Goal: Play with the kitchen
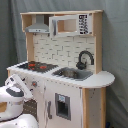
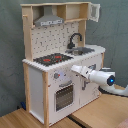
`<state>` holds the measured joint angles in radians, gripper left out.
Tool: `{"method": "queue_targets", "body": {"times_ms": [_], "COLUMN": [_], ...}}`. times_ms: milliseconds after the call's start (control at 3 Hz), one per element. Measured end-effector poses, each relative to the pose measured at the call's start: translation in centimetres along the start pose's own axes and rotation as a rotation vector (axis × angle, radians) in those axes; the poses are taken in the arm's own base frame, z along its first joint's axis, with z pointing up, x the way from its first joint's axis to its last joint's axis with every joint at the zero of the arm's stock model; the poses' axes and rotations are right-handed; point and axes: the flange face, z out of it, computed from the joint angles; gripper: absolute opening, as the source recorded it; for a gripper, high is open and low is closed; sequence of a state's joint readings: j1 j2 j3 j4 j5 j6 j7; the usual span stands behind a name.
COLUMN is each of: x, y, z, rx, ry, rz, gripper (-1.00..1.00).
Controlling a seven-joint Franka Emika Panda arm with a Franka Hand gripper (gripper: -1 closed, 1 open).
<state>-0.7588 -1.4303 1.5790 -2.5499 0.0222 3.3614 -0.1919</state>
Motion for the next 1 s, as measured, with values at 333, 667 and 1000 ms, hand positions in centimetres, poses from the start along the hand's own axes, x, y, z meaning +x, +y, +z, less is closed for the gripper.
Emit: {"method": "queue_targets", "body": {"times_ms": [333, 667, 1000], "x": [0.3, 0.8, 1.5], "y": [1.0, 1.9, 2.6], "z": [-0.6, -1.6, -3.0], "rx": [-0.013, -0.021, -0.023], "ry": [-0.002, -0.010, -0.022], "rz": [-0.094, -0.177, -0.236], "gripper": [1.00, 1.00, 1.00]}}
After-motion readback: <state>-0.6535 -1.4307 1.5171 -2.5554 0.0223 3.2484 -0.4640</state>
